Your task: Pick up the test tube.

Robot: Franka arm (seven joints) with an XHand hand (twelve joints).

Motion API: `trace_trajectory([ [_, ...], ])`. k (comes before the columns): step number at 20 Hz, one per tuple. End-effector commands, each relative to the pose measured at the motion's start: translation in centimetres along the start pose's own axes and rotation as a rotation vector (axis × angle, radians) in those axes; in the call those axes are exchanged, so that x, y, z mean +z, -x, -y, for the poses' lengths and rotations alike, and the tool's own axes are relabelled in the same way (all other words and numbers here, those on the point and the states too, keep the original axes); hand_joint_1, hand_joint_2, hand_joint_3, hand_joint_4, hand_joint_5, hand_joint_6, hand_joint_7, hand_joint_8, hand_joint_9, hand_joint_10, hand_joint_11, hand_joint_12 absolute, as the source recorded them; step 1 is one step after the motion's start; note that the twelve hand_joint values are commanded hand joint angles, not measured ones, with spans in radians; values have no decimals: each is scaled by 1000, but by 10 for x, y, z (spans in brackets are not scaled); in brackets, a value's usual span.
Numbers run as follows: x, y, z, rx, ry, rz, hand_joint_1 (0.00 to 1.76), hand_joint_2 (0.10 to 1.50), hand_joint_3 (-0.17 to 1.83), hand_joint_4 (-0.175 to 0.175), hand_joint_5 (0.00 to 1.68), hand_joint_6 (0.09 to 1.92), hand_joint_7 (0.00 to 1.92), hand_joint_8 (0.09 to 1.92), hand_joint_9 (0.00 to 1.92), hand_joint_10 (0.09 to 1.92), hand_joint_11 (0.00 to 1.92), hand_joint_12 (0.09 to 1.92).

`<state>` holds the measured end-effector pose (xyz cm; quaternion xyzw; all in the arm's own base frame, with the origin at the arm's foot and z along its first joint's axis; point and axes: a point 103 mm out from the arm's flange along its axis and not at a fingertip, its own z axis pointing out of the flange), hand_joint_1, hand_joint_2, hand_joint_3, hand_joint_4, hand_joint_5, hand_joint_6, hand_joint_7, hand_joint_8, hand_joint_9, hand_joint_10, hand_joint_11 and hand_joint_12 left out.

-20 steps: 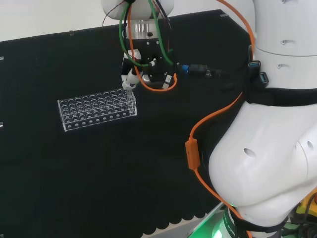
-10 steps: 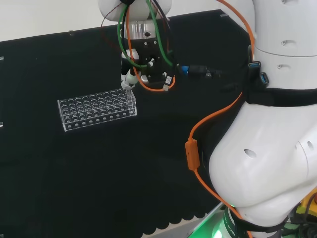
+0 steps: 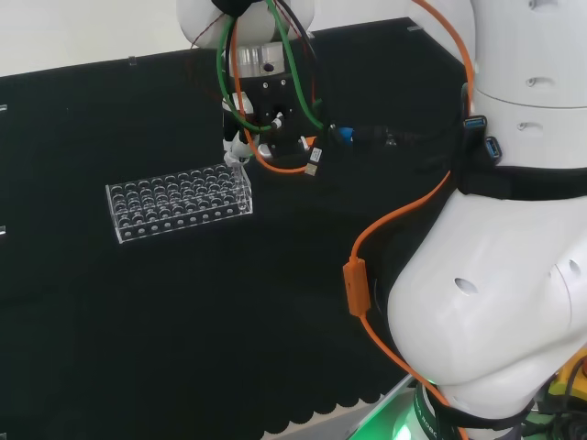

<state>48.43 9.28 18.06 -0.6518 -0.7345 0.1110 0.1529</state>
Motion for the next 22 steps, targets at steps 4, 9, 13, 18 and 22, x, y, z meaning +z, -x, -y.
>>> trace_trajectory([
  [4, -6, 2, 1, 4, 32, 5, 1413, 989, -14, -175, 1199, 593, 1363, 649, 1201, 450, 471, 1383],
  [9, -10, 2, 2, 0, 39, 13, 1420, 979, -40, -175, 1250, 449, 1448, 519, 1289, 310, 480, 1376],
  [13, -16, 1, 3, -9, 46, 23, 1422, 981, -56, -175, 1273, 405, 1469, 480, 1314, 264, 483, 1375],
  [18, -27, 2, 4, -16, 55, 33, 1424, 989, -86, -175, 1298, 359, 1490, 439, 1342, 210, 487, 1373],
  [22, -33, 2, 4, -22, 59, 38, 1424, 1001, -117, -175, 1310, 337, 1502, 416, 1357, 183, 488, 1372],
])
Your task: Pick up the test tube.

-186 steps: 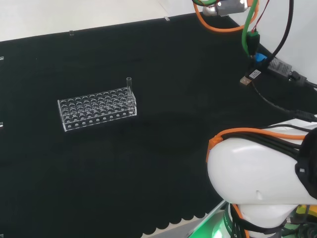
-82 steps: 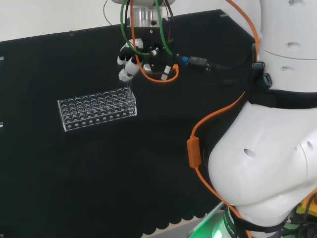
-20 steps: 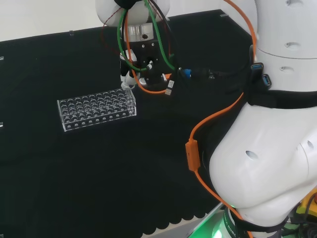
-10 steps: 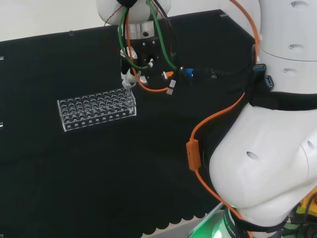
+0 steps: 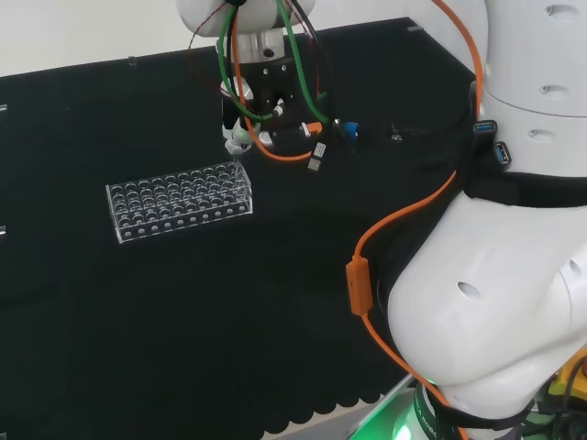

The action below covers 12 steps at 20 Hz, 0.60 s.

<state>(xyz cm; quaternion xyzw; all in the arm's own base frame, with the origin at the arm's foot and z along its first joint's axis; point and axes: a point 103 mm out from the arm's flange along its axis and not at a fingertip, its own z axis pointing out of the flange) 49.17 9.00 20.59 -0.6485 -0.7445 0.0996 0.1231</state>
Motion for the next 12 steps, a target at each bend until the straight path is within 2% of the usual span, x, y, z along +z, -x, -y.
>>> trace_trajectory([
  [1, -12, 1, 2, -10, 3, 8, 1425, 1004, -125, -175, 1313, 332, 1505, 410, 1360, 176, 488, 1372],
  [12, -59, 6, 15, -22, 47, 30, 1426, 1024, -175, -175, 1331, 301, 1518, 391, 1378, 145, 489, 1371],
])
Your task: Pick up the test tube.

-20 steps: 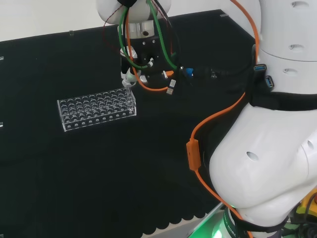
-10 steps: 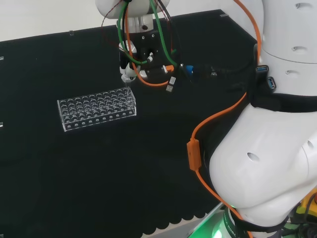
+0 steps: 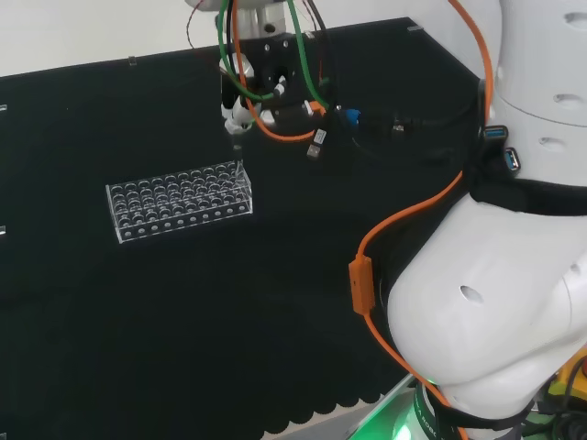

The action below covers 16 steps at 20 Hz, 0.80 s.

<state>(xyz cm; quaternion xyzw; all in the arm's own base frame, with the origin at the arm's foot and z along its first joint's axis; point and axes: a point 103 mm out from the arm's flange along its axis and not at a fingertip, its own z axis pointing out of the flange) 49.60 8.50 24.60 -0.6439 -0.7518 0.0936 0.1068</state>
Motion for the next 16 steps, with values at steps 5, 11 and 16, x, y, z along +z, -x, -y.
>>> trace_trajectory([
  [5, -38, 1, 13, -25, 30, 12, 1426, 1024, -175, -175, 1333, 296, 1517, 392, 1381, 141, 489, 1371],
  [11, -71, 1, 29, -38, 75, 2, 1426, 1023, -175, -175, 1336, 290, 1517, 393, 1384, 136, 488, 1372],
  [16, -96, 0, 40, -48, 109, 0, 1426, 1023, -175, -175, 1338, 286, 1518, 392, 1386, 132, 488, 1372],
])
